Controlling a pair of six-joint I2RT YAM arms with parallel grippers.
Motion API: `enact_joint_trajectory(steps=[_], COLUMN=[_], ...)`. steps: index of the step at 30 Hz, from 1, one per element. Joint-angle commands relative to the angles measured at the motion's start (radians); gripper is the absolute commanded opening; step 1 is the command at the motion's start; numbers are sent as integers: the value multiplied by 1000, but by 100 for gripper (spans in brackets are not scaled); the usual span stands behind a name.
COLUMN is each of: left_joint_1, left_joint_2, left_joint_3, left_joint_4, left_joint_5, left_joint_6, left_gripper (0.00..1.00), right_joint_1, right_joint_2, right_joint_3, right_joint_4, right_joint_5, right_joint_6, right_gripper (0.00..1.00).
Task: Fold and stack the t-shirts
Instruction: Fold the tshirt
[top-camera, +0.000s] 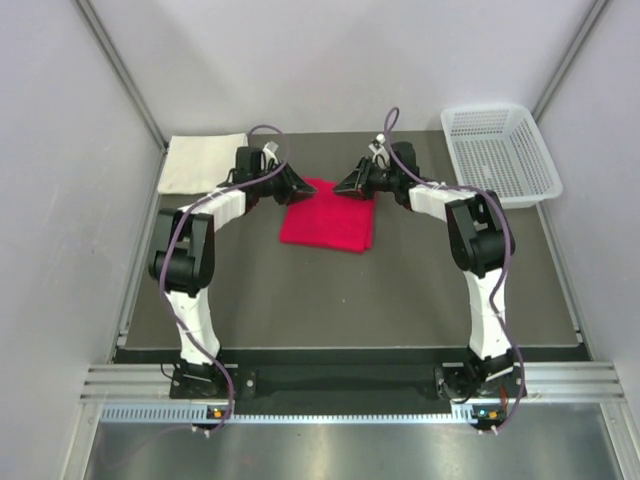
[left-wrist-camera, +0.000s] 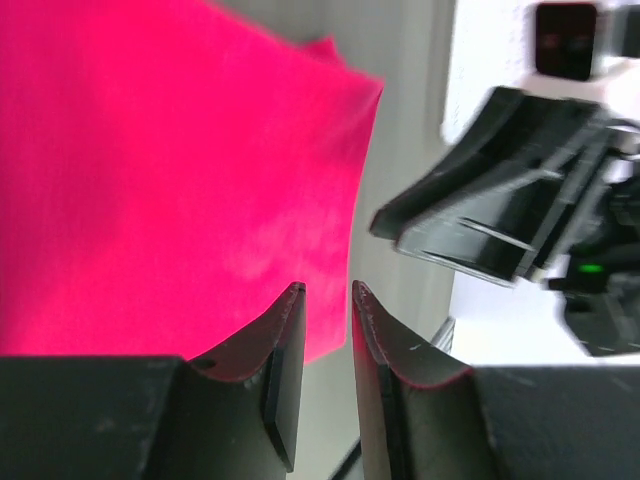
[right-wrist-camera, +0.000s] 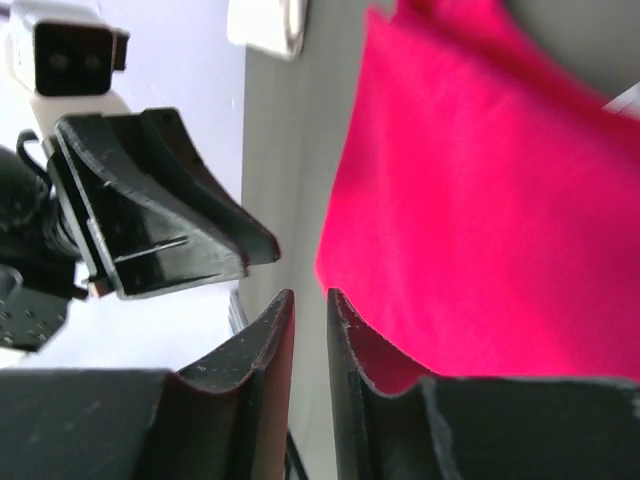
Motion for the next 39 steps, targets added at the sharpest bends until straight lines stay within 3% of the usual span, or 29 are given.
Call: enact_joint_trajectory(steps=[1, 13, 20, 23, 27, 31, 32, 35, 39], left_joint_1=[11, 53, 59, 59, 61, 54, 51, 24, -7], left_joint_2=[86, 513, 579, 569, 449, 270, 175, 0, -122], left_joint_3=[11, 318, 509, 624, 706, 558, 430, 158, -97], left_joint_4=[312, 462, 274, 104, -163, -210, -194, -113, 13], left_joint_5=[33, 62, 48, 35, -1, 28, 40, 44, 76], left_joint_6=[-52, -119, -52, -4, 92, 103, 94, 80, 22], left_gripper=[30, 27, 27, 28, 31, 31, 31, 32, 31], right_joint_1=[-29, -171, -208, -216, -222, -217, -214, -185, -107], right_joint_2=[102, 338, 387, 363, 259, 96, 20, -108, -194], right_joint_3=[32, 199, 362, 435, 509, 430, 396, 241, 28], right_joint_4=[306, 187, -50, -161, -456, -594, -604, -573, -437], right_joint_5=[-19, -33, -25, -13, 71, 116, 133, 109, -12], right_joint_6=[172, 69, -51, -80, -204, -299, -320, -333, -295], right_gripper=[19, 20, 22, 21, 22, 24, 26, 27, 27])
